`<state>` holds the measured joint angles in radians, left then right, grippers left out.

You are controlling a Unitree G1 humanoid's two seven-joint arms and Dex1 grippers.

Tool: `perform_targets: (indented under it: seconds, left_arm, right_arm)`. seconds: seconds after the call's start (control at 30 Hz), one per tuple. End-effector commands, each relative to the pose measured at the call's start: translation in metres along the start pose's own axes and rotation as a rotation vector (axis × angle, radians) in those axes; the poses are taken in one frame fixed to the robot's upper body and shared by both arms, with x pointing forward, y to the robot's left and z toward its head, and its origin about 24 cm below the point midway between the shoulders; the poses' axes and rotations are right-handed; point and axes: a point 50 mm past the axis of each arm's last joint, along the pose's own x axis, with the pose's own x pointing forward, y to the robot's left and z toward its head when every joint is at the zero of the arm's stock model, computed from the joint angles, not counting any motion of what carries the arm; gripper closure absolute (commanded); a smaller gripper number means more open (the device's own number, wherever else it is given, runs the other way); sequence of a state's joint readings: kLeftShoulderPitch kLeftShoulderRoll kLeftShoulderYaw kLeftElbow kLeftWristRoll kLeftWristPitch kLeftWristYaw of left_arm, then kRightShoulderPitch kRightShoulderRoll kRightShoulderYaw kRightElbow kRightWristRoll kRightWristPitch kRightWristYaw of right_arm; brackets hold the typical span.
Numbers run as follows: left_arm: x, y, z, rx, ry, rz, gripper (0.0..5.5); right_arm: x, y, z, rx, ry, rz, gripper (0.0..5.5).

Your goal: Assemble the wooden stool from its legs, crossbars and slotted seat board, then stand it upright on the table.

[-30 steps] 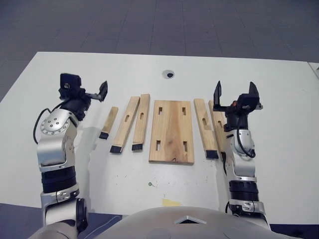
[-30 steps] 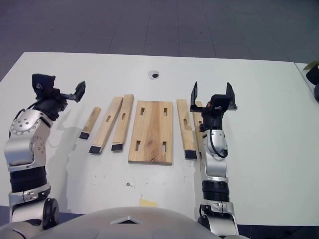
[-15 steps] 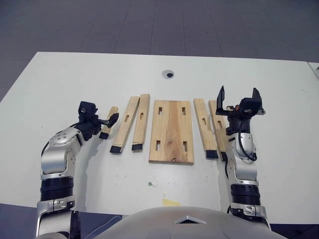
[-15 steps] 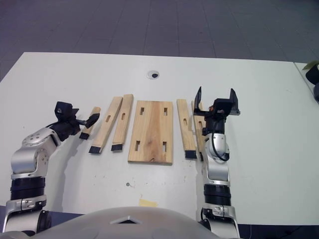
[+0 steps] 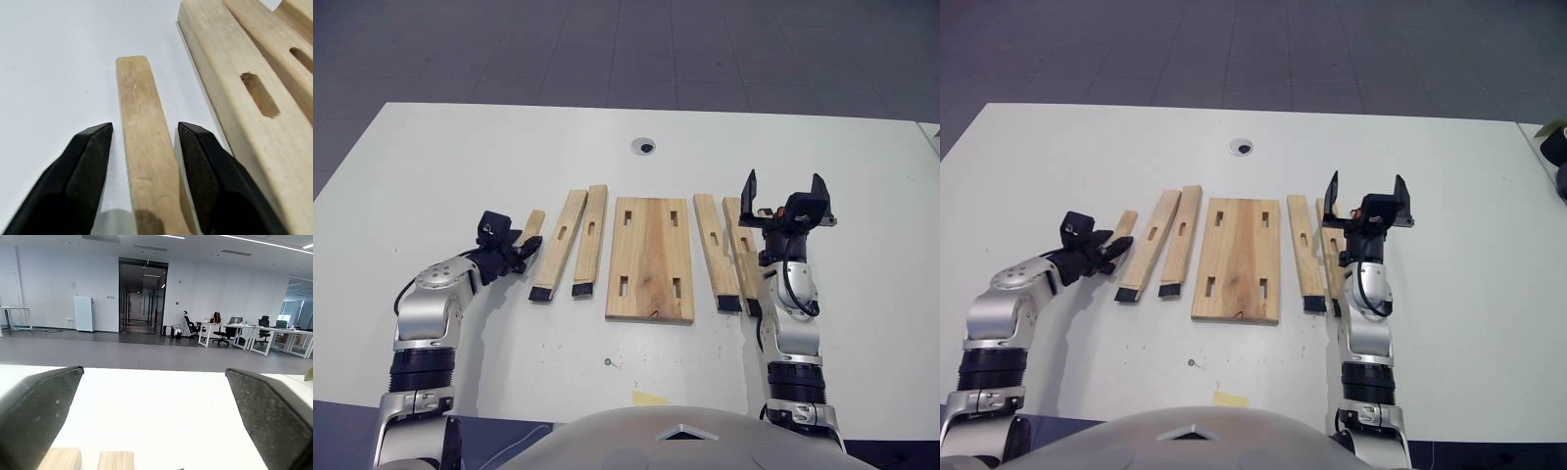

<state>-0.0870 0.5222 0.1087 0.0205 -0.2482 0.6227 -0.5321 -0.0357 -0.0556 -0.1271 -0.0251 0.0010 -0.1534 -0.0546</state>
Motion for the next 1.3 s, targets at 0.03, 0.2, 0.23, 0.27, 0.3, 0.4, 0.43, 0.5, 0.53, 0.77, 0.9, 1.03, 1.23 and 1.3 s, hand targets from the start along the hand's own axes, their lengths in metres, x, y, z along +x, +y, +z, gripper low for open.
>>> perform_targets:
  seconds: [0.03, 0.2, 0.23, 0.27, 0.3, 0.4, 0.43, 0.5, 0.53, 0.77, 0.9, 1.03, 1.23, 1.3]
  left_arm:
    - [-0.005, 0.001, -0.022, 0.019, 0.136, -0.005, 3.73]
    - [-0.007, 0.001, -0.016, 0.058, 0.122, -0.013, 4.19]
    - [-0.006, 0.002, -0.011, 0.069, 0.097, -0.006, 4.19]
    - [-0.004, 0.002, -0.001, 0.066, 0.045, -0.001, 4.19]
    - [-0.004, 0.003, 0.008, 0.060, -0.011, 0.010, 4.19]
    - [-0.011, 0.014, 0.061, 0.146, -0.292, 0.173, 4.19]
    - [-0.015, 0.011, 0.082, 0.187, -0.403, 0.196, 4.19]
    - [-0.020, -0.010, 0.119, 0.258, -0.600, 0.145, 4.19]
    - [-0.021, -0.022, 0.130, 0.290, -0.657, 0.091, 4.19]
    - [-0.016, -0.108, 0.134, 0.384, -0.739, -0.437, 4.19]
    - [-0.024, -0.134, 0.133, 0.392, -0.750, -0.570, 4.19]
    - [-0.024, -0.143, 0.129, 0.411, -0.737, -0.607, 4.19]
    - [-0.023, -0.143, 0.126, 0.432, -0.725, -0.596, 4.19]
    - [-0.023, -0.141, 0.126, 0.448, -0.728, -0.576, 4.19]
  right_arm:
    - [0.003, -0.001, 0.002, -0.008, -0.003, -0.011, 0.10]
    - [0.005, -0.001, 0.002, -0.022, 0.003, -0.021, 0.10]
    - [0.005, -0.002, 0.002, -0.025, 0.003, -0.023, 0.10]
    - [0.006, -0.003, 0.003, -0.027, 0.000, -0.026, 0.10]
    - [0.007, -0.004, 0.005, -0.028, -0.005, -0.028, 0.10]
    - [0.015, -0.001, 0.018, 0.015, -0.056, 0.052, 0.10]
    - [0.018, 0.004, 0.024, 0.101, -0.058, 0.099, 0.10]
    - [0.016, 0.028, 0.041, 0.432, -0.030, 0.304, 0.10]
    - [0.012, 0.039, 0.052, 0.588, -0.029, 0.421, 0.10]
    - [-0.009, 0.078, 0.083, 1.016, 0.021, 0.819, 0.10]
    - [-0.007, 0.086, 0.083, 1.187, 0.080, 0.793, 0.10]
    - [-0.008, 0.091, 0.085, 1.278, 0.116, 0.793, 0.26]
    - [-0.012, 0.092, 0.088, 1.287, 0.132, 0.804, 1.11]
    - [-0.014, 0.093, 0.089, 1.270, 0.138, 0.812, 1.48]
